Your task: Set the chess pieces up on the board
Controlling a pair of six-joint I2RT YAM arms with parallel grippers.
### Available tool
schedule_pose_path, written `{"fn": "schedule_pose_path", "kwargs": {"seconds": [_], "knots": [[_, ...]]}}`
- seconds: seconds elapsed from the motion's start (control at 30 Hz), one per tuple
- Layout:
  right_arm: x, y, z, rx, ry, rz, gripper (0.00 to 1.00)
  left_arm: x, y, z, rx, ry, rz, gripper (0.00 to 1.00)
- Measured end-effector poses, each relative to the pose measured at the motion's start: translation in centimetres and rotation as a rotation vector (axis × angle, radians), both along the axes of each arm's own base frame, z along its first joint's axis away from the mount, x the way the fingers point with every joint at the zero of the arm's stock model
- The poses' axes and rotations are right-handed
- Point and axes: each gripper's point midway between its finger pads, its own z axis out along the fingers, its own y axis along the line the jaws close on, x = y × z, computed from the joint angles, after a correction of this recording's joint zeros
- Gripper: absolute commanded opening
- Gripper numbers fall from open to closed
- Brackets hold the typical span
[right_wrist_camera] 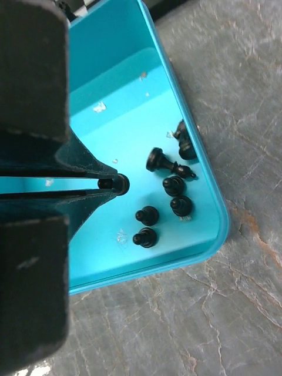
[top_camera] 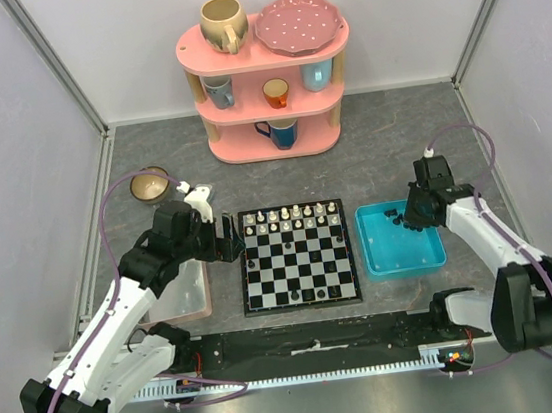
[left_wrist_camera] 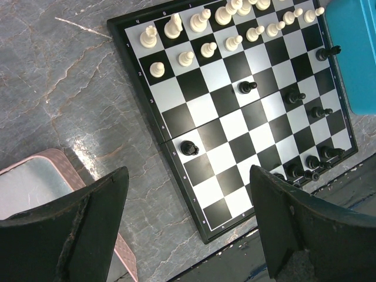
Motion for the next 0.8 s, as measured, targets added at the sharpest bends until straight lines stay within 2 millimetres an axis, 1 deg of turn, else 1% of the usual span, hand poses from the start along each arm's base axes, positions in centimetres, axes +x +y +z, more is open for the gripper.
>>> {"fn": "schedule_pose_path", "kwargs": {"seconds": [0.1, 0.13, 0.2, 0.27, 0.37, 0.43, 0.57, 0.63, 0.7, 0.8], "knots": [[-0.4, 0.8, 2.0, 0.010, -0.033, 0.024, 0.00, 0.0, 0.0, 0.0, -0.001, 0.000, -0.001, 0.89], [-0.4, 1.4, 2.8, 0.018, -0.051, 0.041, 0.00, 0.0, 0.0, 0.0, -0.001, 0.001, -0.001, 0.89], [-0.7, 3.0, 4.2, 0.029, -0.083, 0.089, 0.00, 0.0, 0.0, 0.0, -0.001, 0.001, -0.001, 0.89], [-1.4, 5.2, 5.6, 0.050, -0.109, 0.154, 0.00, 0.0, -0.1, 0.0, -0.001, 0.002, -0.002, 0.89], [-2.7, 7.9, 6.7, 0.081, -0.117, 0.232, 0.00, 0.0, -0.1, -0.1, -0.002, 0.004, -0.004, 0.89], [-3.9, 9.6, 6.9, 0.100, -0.105, 0.280, 0.00, 0.0, -0.1, -0.1, -0.001, 0.005, -0.004, 0.89], [-6.3, 12.6, 6.4, 0.112, -0.059, 0.368, 0.00, 0.0, -0.1, -0.1, -0.001, 0.006, -0.004, 0.89], [-7.2, 14.0, 6.1, 0.112, -0.040, 0.407, 0.00, 0.0, -0.1, -0.2, 0.000, 0.007, -0.004, 0.89], [-8.0, 15.6, 5.7, 0.108, -0.020, 0.448, 0.00, 0.0, -0.1, -0.2, 0.000, 0.007, -0.004, 0.89], [-9.1, 17.6, 4.5, 0.090, 0.014, 0.497, 0.00, 0.0, -0.1, -0.2, 0.000, 0.008, -0.004, 0.89]]}}
